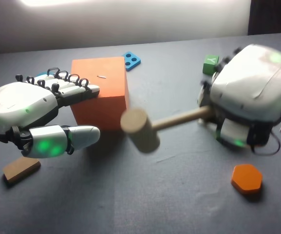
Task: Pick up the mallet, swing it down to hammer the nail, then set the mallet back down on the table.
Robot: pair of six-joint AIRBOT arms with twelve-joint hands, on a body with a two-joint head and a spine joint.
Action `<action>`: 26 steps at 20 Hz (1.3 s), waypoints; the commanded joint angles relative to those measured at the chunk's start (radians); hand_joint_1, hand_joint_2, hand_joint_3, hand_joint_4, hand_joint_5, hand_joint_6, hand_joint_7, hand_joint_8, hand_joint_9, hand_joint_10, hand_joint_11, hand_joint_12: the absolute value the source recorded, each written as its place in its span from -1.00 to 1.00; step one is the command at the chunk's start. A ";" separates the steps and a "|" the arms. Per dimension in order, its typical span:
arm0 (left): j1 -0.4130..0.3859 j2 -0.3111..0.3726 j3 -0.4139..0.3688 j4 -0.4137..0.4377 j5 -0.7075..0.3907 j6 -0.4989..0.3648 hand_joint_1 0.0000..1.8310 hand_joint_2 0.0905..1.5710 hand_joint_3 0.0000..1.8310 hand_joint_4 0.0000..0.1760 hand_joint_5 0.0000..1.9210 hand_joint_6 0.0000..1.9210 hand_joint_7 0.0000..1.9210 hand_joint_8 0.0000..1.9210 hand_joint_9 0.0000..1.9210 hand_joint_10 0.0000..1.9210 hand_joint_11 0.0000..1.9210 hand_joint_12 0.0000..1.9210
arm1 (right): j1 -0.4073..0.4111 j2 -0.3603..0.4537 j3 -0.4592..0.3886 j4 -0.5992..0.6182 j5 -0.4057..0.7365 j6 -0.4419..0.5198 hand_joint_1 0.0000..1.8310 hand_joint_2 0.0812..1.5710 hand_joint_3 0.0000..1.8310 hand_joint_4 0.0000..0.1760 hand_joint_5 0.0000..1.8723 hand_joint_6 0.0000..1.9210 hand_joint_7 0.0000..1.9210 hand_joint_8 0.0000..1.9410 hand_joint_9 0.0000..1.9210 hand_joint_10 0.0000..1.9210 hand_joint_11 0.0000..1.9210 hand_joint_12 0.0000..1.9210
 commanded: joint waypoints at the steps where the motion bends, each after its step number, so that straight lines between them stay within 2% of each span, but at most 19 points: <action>1: -0.012 0.011 -0.002 0.004 -0.073 -0.004 -1.00 0.61 -1.00 -1.00 -0.75 -1.00 -0.73 -1.00 -0.76 -1.00 -0.88 -0.91 | 0.007 -0.001 0.002 -0.056 -0.065 0.001 -0.42 1.00 -0.96 1.00 0.50 1.00 0.73 1.00 0.85 1.00 0.92 1.00; 5: -0.049 0.042 -0.010 0.031 -0.034 -0.013 -1.00 0.60 -1.00 -1.00 -0.76 -1.00 -0.73 -1.00 -0.76 -1.00 -0.88 -0.92 | -0.007 -0.047 0.019 -0.141 -0.039 0.000 -0.44 0.99 -0.99 1.00 0.46 1.00 0.68 1.00 0.81 1.00 0.89 1.00; 8: -0.080 0.065 -0.017 0.042 -0.023 -0.014 -1.00 0.60 -1.00 -1.00 -0.75 -1.00 -0.72 -0.99 -0.75 -0.99 -0.88 -0.91 | -0.017 -0.112 0.059 -0.141 -0.024 -0.014 -0.44 0.97 -1.00 1.00 0.42 1.00 0.62 1.00 0.74 1.00 0.82 1.00; 12: -0.135 0.095 -0.024 0.098 0.020 -0.036 -1.00 0.60 -1.00 -1.00 -0.76 -1.00 -0.73 -1.00 -0.76 -1.00 -0.88 -0.92 | -0.018 -0.209 0.121 -0.141 -0.032 -0.037 -0.47 0.95 -1.00 1.00 0.38 1.00 0.56 1.00 0.70 1.00 0.78 1.00; 14: -0.160 0.113 -0.028 0.125 0.030 -0.048 -1.00 0.60 -1.00 -1.00 -0.75 -1.00 -0.72 -0.99 -0.75 -1.00 -0.88 -0.92 | -0.016 -0.264 0.165 -0.141 -0.015 -0.020 -0.58 0.88 -1.00 0.99 0.20 1.00 0.33 1.00 0.46 1.00 0.56 1.00; 15: -0.175 0.122 -0.031 0.150 0.045 -0.061 -1.00 0.60 -1.00 -1.00 -0.75 -1.00 -0.72 -0.99 -0.74 -0.99 -0.87 -0.91 | -0.018 -0.289 0.185 -0.141 -0.016 -0.023 -0.57 0.84 -1.00 0.90 0.14 1.00 0.25 1.00 0.36 1.00 0.44 1.00; 16: -0.192 0.131 -0.033 0.184 0.064 -0.079 -1.00 0.60 -1.00 -1.00 -0.75 -1.00 -0.71 -0.99 -0.74 -0.99 -0.87 -0.91 | -0.018 -0.314 0.206 -0.141 -0.016 -0.018 -0.59 0.83 -1.00 0.76 0.12 1.00 0.23 1.00 0.30 1.00 0.37 1.00; 17: -0.209 0.142 -0.036 0.215 0.084 -0.095 -1.00 0.60 -1.00 -1.00 -0.74 -0.99 -0.70 -0.99 -0.72 -0.99 -0.86 -0.91 | -0.018 -0.334 0.224 -0.141 -0.014 -0.014 -0.64 0.84 -1.00 -0.47 0.05 1.00 0.18 1.00 0.23 1.00 0.27 1.00; 18: -0.221 0.150 -0.039 0.232 0.092 -0.103 -1.00 0.60 -1.00 -1.00 -0.74 -1.00 -0.69 -0.99 -0.73 -0.99 -0.87 -0.91 | -0.016 -0.350 0.237 -0.141 -0.010 -0.012 -0.66 0.86 -1.00 -1.00 -0.07 1.00 0.09 1.00 0.15 1.00 0.18 1.00; 19: -0.231 0.159 -0.043 0.238 0.093 -0.103 -1.00 0.60 -1.00 -1.00 -0.75 -1.00 -0.70 -0.99 -0.73 -0.99 -0.88 -0.92 | -0.015 -0.363 0.246 -0.141 -0.003 -0.014 -0.69 0.88 -1.00 -1.00 -0.15 1.00 0.02 1.00 0.07 1.00 0.11 1.00; 21: -0.250 0.172 -0.053 0.251 0.101 -0.103 -1.00 0.59 -1.00 -1.00 -0.74 -1.00 -0.70 -0.99 -0.74 -1.00 -0.88 -0.92 | -0.016 -0.384 0.254 -0.141 0.001 -0.042 -0.71 0.90 -1.00 -1.00 -0.34 0.98 -0.24 1.00 -0.23 1.00 -0.25 1.00; 23: -0.269 0.179 -0.065 0.277 0.119 -0.118 -1.00 0.59 -1.00 -1.00 -0.73 -0.99 -0.69 -0.99 -0.74 -0.99 -0.87 -0.91 | -0.015 -0.390 0.255 -0.141 0.006 -0.046 -0.72 0.91 -1.00 -1.00 -0.39 0.88 -0.34 0.95 -0.39 1.00 -0.48 1.00; 25: -0.279 0.202 -0.091 0.291 0.142 -0.127 -1.00 0.60 -1.00 -1.00 -0.73 -0.99 -0.69 -0.99 -0.72 -0.99 -0.85 -0.91 | -0.015 -0.397 0.258 -0.141 0.008 -0.053 -0.67 0.90 -1.00 -1.00 -0.42 0.81 -0.42 0.91 -0.48 1.00 -0.53 1.00; 26: -0.279 0.212 -0.104 0.291 0.144 -0.127 -1.00 0.60 -1.00 -1.00 -0.74 -1.00 -0.69 -0.99 -0.73 -0.99 -0.86 -0.91 | -0.016 -0.398 0.259 -0.141 0.008 -0.056 -0.40 0.88 -1.00 -0.37 -0.53 0.92 -0.45 0.90 -0.51 1.00 -0.52 1.00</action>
